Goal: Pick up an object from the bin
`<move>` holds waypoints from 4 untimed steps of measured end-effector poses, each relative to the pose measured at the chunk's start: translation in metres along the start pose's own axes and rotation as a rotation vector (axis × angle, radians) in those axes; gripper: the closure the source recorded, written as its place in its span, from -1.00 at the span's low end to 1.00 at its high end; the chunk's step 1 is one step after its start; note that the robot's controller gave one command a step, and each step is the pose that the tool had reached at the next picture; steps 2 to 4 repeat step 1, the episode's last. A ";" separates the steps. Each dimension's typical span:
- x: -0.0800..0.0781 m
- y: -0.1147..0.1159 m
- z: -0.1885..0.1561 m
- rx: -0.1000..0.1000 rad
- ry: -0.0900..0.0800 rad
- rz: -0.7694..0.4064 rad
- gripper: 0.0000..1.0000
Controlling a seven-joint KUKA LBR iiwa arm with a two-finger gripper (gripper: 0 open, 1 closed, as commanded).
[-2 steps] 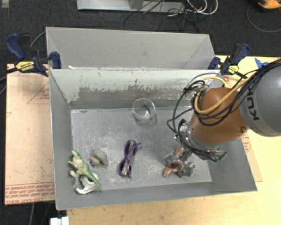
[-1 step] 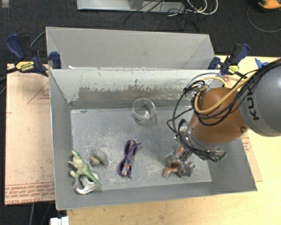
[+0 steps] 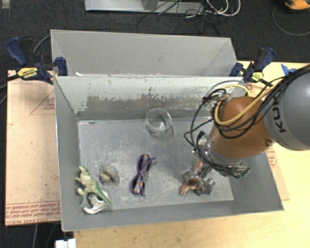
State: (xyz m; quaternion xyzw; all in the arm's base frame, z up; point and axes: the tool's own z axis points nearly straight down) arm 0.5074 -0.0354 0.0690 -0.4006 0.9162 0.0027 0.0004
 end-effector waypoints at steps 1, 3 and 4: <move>0.000 0.000 0.000 0.000 0.000 0.000 1.00; 0.000 0.000 0.000 0.000 0.000 0.000 1.00; 0.000 0.000 0.000 0.000 0.000 0.000 1.00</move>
Offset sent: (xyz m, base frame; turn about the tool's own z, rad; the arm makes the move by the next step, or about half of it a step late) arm 0.0000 0.0000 0.0000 0.0000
